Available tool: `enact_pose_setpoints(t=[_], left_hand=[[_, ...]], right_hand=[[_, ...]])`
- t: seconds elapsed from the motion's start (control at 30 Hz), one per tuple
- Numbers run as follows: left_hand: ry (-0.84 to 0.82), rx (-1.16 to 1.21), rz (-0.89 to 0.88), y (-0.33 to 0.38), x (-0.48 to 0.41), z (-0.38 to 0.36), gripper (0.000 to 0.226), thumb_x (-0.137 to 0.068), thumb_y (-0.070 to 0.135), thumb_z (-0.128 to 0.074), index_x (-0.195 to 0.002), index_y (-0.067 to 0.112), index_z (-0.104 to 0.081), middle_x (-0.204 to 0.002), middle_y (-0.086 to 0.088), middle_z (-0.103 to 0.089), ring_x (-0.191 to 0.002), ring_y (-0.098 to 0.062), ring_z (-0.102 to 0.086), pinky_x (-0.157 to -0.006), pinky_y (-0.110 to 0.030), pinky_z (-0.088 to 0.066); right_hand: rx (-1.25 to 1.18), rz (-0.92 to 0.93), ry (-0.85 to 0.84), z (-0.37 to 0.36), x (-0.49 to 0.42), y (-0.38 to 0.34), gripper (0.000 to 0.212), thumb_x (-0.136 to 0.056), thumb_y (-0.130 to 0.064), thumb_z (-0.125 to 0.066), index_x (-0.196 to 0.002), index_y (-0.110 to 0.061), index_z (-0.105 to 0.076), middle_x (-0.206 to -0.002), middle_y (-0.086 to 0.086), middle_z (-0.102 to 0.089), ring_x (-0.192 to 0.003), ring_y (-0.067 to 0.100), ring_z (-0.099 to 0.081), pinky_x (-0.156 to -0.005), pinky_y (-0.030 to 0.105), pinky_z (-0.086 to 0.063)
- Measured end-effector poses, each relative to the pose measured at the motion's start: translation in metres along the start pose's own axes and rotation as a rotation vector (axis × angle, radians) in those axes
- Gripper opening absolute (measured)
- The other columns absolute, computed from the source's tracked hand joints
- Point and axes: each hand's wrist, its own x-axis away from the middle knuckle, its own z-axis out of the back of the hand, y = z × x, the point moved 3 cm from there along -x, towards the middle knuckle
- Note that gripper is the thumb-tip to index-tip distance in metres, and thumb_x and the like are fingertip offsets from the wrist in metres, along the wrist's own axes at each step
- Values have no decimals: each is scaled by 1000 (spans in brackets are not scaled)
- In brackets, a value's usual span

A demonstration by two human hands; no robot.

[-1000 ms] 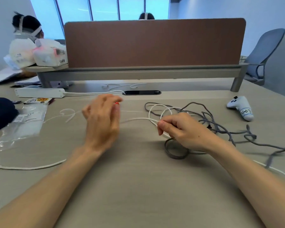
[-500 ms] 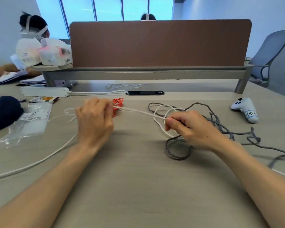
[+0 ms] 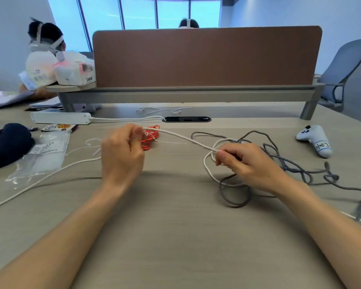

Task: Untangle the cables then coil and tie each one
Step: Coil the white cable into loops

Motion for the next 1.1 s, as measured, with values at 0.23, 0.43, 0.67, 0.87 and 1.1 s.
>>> enact_pose_setpoints(t=[0.23,0.43,0.67,0.87,1.1], left_hand=[[-369,70,-340,39,35,-28,29,-97,37,-39,-116,22,-55,-99,4,-60,-94,-14,-56,-87,-37,-38],[-173,35,-309,25,20,-30,38,-95,36,-44,-71,9,-57,-70,-9,-52,-68,-23,-45,-61,-37,-34],[-116,-213,-105,-5,10,-16,21,-92,25,-44,-97,25,-64,-99,1,-60,-99,-18,-51,-83,-33,-21],[-593,110,-372,42,45,-50,24,-96,42,-39,-92,26,-57,-78,7,-66,-74,-19,-61,-69,-39,-48],[-66,16,48,0,3,-8,24,-91,20,-45,-79,11,-64,-65,2,-58,-63,-25,-55,-58,-35,-35]], right_hand=[[83,35,-67,-22,-1,-10,30,-93,-44,-40,-83,-28,-63,-61,-10,-55,-59,9,-47,-58,23,-34],[105,11,-41,-16,-1,-2,30,-92,-44,-40,-83,-27,-63,-64,-11,-57,-59,5,-48,-58,28,-35],[132,5,32,-5,-1,6,31,-93,-48,-39,-77,-29,-59,-65,-12,-59,-64,4,-53,-62,24,-40],[135,95,-1,-24,-2,-10,34,-92,-46,-39,-86,-24,-66,-66,-8,-62,-59,15,-53,-57,38,-43],[77,-20,40,-5,0,14,37,-93,-45,-40,-81,-20,-64,-65,-6,-58,-65,6,-50,-59,20,-36]])
